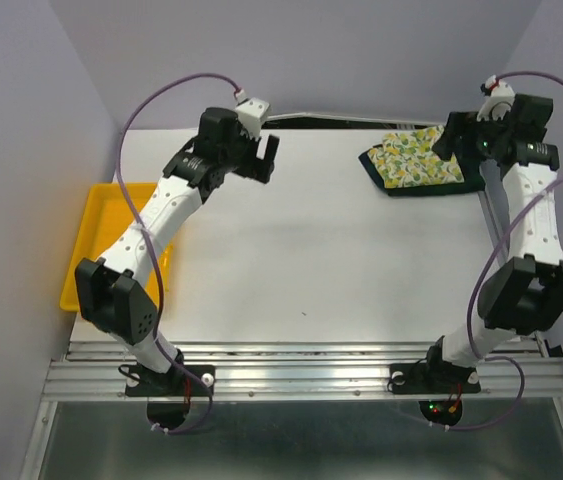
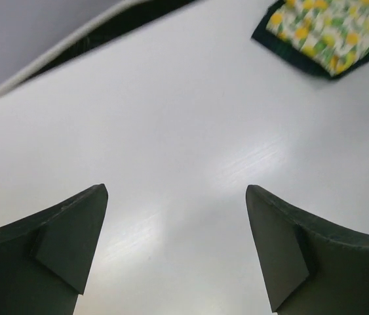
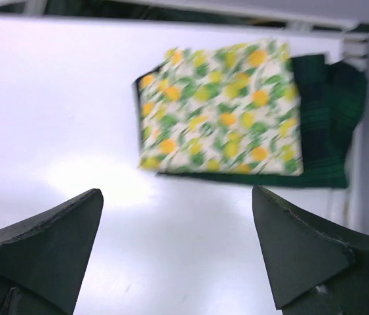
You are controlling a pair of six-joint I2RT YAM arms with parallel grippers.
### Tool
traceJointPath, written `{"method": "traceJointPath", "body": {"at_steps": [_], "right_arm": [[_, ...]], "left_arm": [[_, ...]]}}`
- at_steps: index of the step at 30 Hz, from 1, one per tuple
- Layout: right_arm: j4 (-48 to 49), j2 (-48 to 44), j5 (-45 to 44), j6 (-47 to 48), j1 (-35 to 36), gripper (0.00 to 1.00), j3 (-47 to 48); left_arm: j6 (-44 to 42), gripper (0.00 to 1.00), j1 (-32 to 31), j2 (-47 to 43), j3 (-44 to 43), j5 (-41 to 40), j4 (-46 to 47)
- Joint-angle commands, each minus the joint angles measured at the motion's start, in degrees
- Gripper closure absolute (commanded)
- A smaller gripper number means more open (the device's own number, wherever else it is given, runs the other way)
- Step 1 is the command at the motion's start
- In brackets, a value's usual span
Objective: Fold and stack the skirts
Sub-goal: Neatly place the folded skirt to the corner
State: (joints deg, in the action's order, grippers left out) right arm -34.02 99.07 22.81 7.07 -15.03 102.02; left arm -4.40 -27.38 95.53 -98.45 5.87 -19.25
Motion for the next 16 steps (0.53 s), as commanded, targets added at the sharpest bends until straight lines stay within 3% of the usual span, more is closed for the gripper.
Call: {"method": "traceJointPath", "body": {"at_steps": [1,2,6,9,16], "right_arm": [[-13.0,-7.46,12.96,3.21,1.92,0.0,-12.51],[-11.96,-9.75,13.05,3.47,2.8,0.0,-20.46],[-7.82,-22.74,10.6,2.52,7.28,0.0,-37.27],[-5.62,-28.29,7.88,1.37,11.15,0.0,-45.64],[-1.67,-33.23,5.67,-1.79,13.53,0.0,-51.83]], "left_arm": [[-6.05,0.01,2.59,-9.9,11.77,4.58,-6.77],[-6.23,0.01,2.94,-11.83,16.84,4.94,-6.77],[-6.93,0.01,3.73,-24.55,28.91,6.26,-4.58],[-7.37,0.01,6.01,-30.03,34.9,2.59,-4.48],[-8.51,0.01,11.1,-37.51,42.29,4.59,-5.54]]}}
